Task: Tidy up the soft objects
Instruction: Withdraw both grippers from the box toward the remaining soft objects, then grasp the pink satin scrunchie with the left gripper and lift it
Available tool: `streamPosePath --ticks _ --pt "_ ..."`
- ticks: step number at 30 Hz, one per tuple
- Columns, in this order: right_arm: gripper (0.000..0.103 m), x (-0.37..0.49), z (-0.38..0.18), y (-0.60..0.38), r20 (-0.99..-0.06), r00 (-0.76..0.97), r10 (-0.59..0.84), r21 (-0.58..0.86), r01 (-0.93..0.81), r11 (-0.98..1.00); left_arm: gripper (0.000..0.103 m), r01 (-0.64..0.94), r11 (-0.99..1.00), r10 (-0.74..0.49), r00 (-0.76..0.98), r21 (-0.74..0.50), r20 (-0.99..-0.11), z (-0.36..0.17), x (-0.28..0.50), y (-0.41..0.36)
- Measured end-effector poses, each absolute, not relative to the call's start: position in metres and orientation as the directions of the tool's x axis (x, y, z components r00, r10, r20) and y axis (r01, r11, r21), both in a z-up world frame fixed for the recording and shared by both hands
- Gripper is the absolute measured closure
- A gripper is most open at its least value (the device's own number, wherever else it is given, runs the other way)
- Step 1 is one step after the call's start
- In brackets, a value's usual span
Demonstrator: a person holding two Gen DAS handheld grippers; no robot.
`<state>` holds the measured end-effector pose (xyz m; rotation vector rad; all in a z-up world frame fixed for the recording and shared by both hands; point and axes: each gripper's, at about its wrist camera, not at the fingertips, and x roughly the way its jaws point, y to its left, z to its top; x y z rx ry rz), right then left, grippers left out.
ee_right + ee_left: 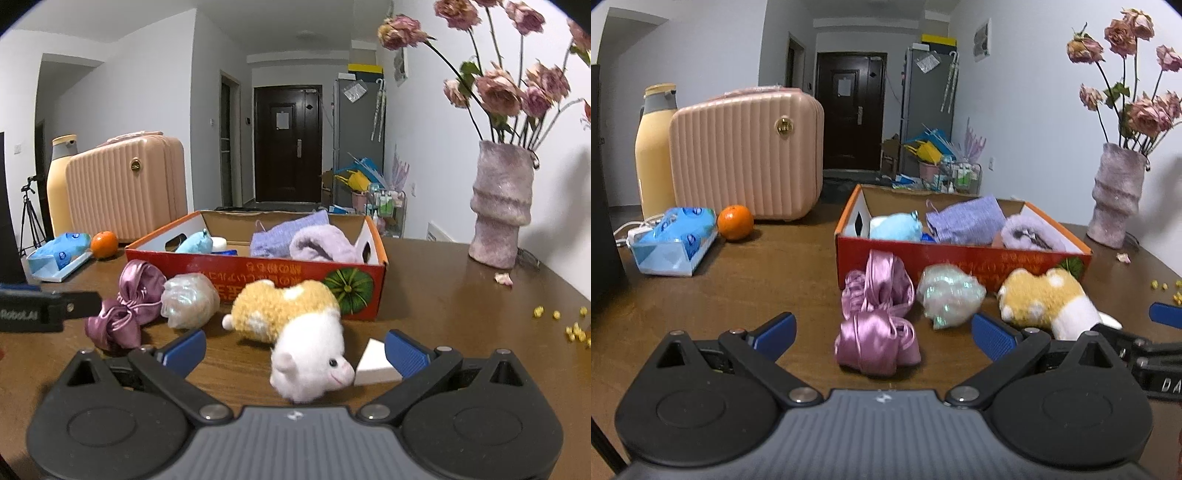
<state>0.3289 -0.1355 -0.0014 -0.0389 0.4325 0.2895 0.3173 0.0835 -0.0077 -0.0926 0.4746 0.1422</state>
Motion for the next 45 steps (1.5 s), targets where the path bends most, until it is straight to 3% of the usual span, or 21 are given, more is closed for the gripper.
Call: streamPosePath --ticks 17,34,45 --pt "0.000 0.330 -0.007 -0.145 -0.433 0.865 0.255 0.053 -0.258 0.965 0.000 -0.139 0.989 0.091 0.857 -0.057 -0.506 -0.019 0.310 0.090" --pt "0.000 0.339 -0.016 -0.150 -0.451 0.864 0.225 0.071 -0.217 0.974 0.000 -0.152 0.988 0.128 0.808 0.008 -0.574 -0.042 0.376 0.109" --pt "0.000 0.349 -0.019 -0.161 -0.458 0.869 0.186 0.099 -0.159 0.982 0.000 -0.107 0.994 0.087 0.775 0.006 -0.626 -0.053 0.414 0.120"
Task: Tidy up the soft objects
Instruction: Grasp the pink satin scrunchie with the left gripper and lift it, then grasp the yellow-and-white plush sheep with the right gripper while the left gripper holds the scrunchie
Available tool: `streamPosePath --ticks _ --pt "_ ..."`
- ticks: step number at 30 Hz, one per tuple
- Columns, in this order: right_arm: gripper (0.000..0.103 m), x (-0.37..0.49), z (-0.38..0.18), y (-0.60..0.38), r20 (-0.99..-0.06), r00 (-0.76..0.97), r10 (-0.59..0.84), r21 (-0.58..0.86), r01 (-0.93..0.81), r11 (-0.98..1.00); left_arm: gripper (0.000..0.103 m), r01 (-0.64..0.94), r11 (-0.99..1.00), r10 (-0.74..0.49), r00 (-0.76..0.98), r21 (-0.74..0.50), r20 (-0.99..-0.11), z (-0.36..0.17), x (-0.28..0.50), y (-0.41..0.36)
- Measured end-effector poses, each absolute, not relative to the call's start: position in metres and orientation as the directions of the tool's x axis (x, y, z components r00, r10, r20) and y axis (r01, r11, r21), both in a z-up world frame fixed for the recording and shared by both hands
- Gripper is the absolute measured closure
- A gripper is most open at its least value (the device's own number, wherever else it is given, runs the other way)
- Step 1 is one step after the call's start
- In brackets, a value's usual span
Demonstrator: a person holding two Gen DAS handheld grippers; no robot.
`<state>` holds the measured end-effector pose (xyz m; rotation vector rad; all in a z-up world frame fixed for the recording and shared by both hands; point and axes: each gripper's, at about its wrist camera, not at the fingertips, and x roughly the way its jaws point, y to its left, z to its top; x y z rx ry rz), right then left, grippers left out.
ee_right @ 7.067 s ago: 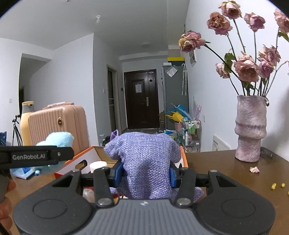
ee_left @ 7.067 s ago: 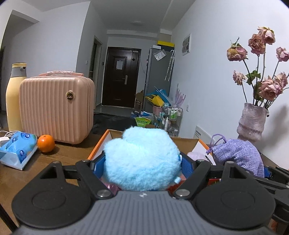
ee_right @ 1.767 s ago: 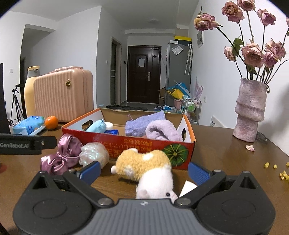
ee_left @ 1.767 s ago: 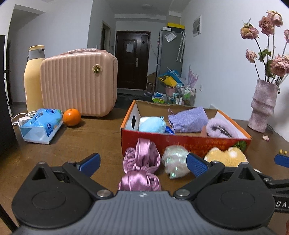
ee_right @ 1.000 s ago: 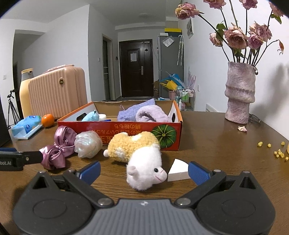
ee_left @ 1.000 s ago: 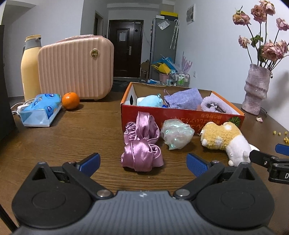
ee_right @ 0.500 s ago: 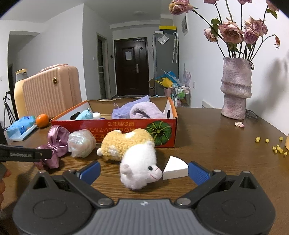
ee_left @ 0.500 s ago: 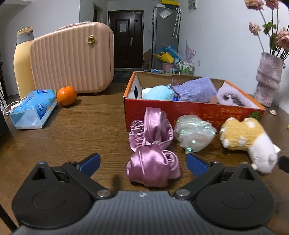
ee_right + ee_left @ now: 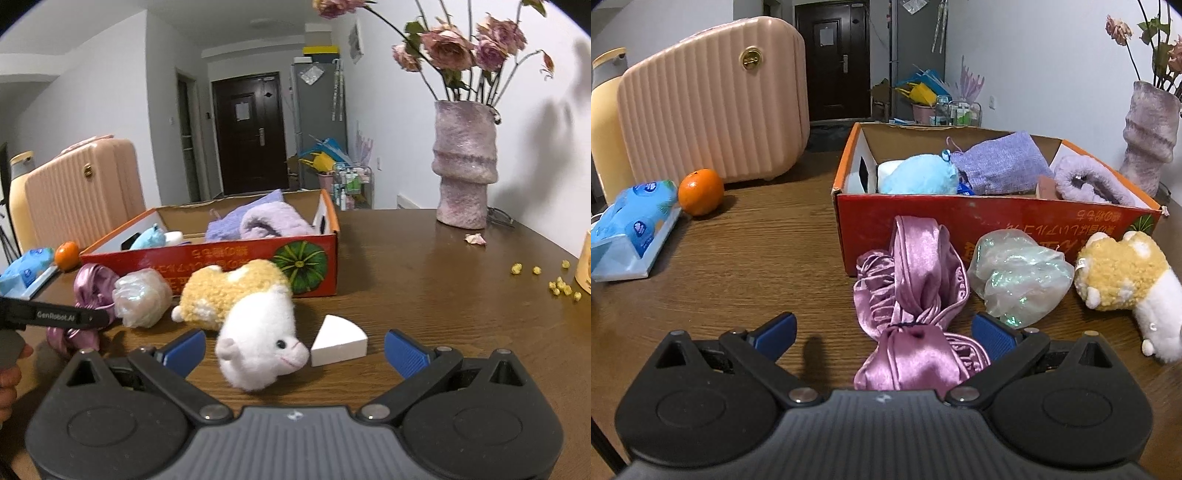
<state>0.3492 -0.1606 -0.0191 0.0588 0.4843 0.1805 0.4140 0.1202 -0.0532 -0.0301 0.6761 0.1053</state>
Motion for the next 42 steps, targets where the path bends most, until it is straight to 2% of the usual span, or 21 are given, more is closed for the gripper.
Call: streamPosePath --ticks 4,6,13,15,18,27,42 --pt "0.000 0.353 -0.020 -0.166 -0.458 0.873 0.167 0.113 -0.130 0.985 0.007 -0.098 0.995 0.088 0.771 0.018 -0.630 -0.055 0.418 0.121" --pt "0.000 0.354 -0.021 -0.168 -0.462 0.872 0.161 0.117 -0.121 0.986 0.016 -0.086 0.996 0.079 0.769 0.019 -0.635 -0.055 0.420 0.121" --pt "0.000 0.356 -0.022 -0.170 -0.463 0.873 0.152 0.120 -0.109 0.987 0.034 -0.068 0.998 0.051 0.750 -0.001 -0.659 -0.059 0.426 0.125" --pt "0.000 0.355 -0.022 -0.170 -0.464 0.873 0.152 0.121 -0.107 0.987 0.048 -0.066 0.998 0.050 0.753 0.000 -0.656 -0.060 0.425 0.124" --pt "0.000 0.356 -0.022 -0.170 -0.465 0.872 0.155 0.124 -0.110 0.986 0.058 -0.054 0.999 0.040 0.761 -0.001 -0.647 -0.059 0.423 0.123" --pt "0.000 0.357 -0.023 -0.171 -0.471 0.865 0.172 0.143 -0.118 0.983 0.065 -0.071 0.997 0.053 0.769 -0.003 -0.637 -0.056 0.421 0.125" --pt "0.000 0.356 -0.022 -0.172 -0.458 0.868 0.195 0.161 -0.134 0.978 0.065 -0.120 0.992 0.083 0.822 -0.028 -0.564 -0.040 0.389 0.126"
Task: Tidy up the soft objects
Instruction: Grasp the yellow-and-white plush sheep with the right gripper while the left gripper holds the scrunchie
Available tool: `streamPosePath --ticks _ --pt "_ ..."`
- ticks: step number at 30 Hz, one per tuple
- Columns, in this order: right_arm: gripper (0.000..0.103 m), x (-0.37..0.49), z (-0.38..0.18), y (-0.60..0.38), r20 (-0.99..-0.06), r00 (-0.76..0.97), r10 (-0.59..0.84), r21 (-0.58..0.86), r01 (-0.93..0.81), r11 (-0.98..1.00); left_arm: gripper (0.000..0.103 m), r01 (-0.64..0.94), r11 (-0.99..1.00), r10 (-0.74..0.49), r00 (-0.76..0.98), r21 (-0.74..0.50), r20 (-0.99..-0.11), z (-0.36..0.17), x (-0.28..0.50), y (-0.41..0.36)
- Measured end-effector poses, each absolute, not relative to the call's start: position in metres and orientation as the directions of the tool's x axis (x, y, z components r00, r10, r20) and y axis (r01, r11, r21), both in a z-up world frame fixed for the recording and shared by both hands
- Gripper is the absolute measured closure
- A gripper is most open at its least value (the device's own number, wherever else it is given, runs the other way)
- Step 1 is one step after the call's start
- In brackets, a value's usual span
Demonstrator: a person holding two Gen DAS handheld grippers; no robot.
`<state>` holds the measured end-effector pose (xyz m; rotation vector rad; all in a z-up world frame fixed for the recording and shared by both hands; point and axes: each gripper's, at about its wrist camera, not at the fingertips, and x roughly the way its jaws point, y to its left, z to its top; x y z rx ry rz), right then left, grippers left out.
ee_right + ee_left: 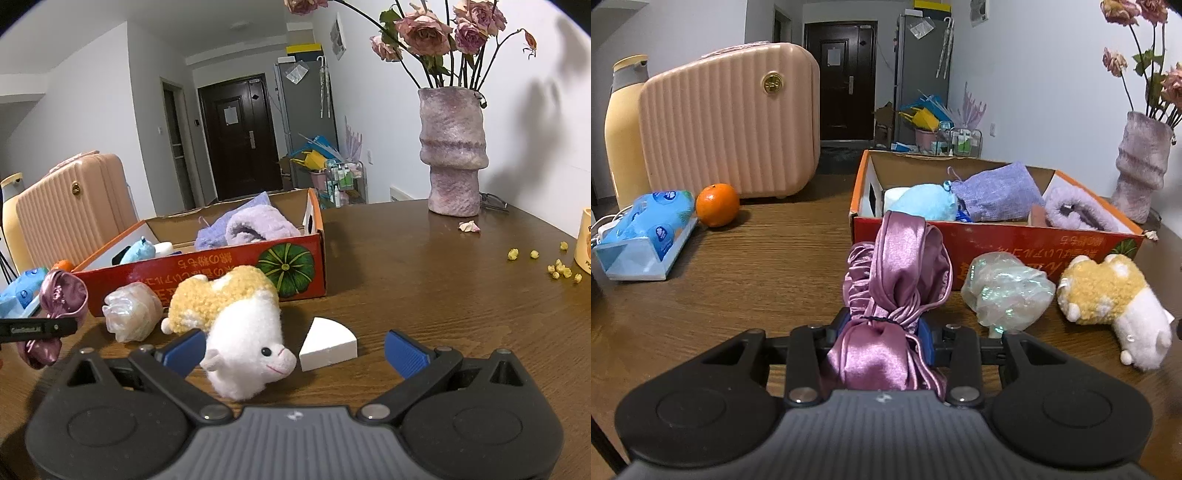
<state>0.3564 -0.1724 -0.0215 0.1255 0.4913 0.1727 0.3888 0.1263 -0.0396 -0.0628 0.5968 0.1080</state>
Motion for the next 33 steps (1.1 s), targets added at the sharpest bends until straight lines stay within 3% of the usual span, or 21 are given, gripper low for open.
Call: streamPosePath --ticks 11,21,33 --pt "0.000 0.355 -0.021 -0.167 -0.436 0.876 0.208 0.145 -0.160 0.976 0.065 -0.116 0.991 0.066 0.859 -0.068 -0.508 -0.025 0.357 0.116" --pt "0.000 0.363 -0.023 -0.142 -0.409 0.890 0.203 0.016 -0.215 0.976 0.065 -0.101 0.992 0.056 0.883 -0.071 -0.465 -0.016 0.335 0.098" --pt "0.000 0.398 -0.030 -0.120 -0.477 0.849 0.226 -0.009 -0.261 0.965 0.065 -0.103 0.992 0.060 0.889 -0.071 -0.455 -0.014 0.330 0.092"
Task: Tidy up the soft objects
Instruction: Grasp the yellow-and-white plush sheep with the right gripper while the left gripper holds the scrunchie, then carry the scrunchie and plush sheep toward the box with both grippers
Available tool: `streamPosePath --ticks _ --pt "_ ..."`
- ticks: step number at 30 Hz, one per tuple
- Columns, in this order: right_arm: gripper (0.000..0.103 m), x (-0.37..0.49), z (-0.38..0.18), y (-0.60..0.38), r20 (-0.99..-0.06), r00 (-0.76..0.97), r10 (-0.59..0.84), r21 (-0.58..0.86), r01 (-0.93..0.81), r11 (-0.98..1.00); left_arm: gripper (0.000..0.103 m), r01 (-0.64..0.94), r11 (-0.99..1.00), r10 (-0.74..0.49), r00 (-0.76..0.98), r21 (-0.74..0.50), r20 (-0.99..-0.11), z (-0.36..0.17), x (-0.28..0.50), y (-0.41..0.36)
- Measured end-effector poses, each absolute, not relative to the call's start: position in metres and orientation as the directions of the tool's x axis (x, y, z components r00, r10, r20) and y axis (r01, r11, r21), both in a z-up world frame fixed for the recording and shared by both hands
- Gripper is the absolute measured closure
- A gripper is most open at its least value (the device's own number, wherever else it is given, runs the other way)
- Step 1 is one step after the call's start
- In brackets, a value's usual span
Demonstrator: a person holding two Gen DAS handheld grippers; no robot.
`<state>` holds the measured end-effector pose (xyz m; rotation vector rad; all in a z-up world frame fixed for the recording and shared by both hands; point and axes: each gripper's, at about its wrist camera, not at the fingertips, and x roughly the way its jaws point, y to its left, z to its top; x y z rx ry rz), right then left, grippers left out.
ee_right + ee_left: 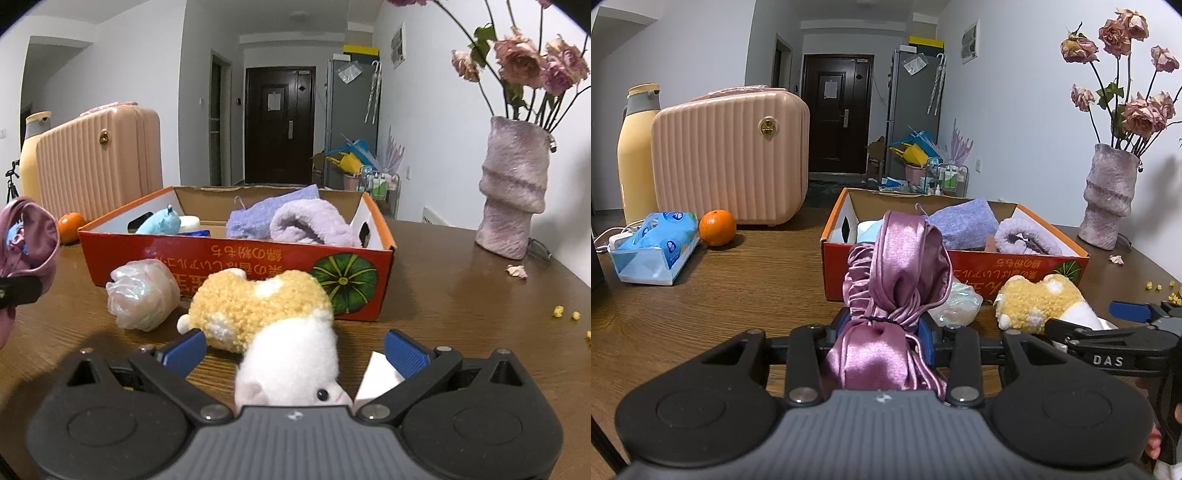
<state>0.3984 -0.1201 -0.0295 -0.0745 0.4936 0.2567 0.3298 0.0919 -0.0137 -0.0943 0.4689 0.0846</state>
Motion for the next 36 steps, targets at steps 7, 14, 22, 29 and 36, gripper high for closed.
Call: streamPosePath --ticks 7,14,22,29,36 --pt "0.004 0.416 -0.034 -0.112 -0.531 0.808 0.255 0.008 -0.297 0.955 0.065 -0.103 0.992 0.059 0.887 -0.071 -0.457 -0.014 0.331 0.092" --pt "0.020 0.429 -0.041 -0.111 -0.585 0.759 0.286 0.050 -0.318 0.947 0.065 -0.106 0.992 0.062 0.886 -0.070 -0.459 -0.014 0.331 0.092" --pt "0.049 0.432 -0.043 -0.114 -0.593 0.750 0.292 0.071 -0.312 0.947 0.065 -0.105 0.992 0.060 0.886 -0.072 -0.459 -0.014 0.332 0.093" --pt "0.051 0.428 -0.041 -0.119 -0.575 0.765 0.291 0.080 -0.301 0.950 0.065 -0.103 0.992 0.056 0.885 -0.077 -0.463 -0.016 0.333 0.094" --pt "0.051 0.415 -0.034 -0.119 -0.523 0.800 0.293 0.046 -0.316 0.947 0.065 -0.099 0.991 0.046 0.886 -0.090 -0.461 -0.015 0.333 0.096"
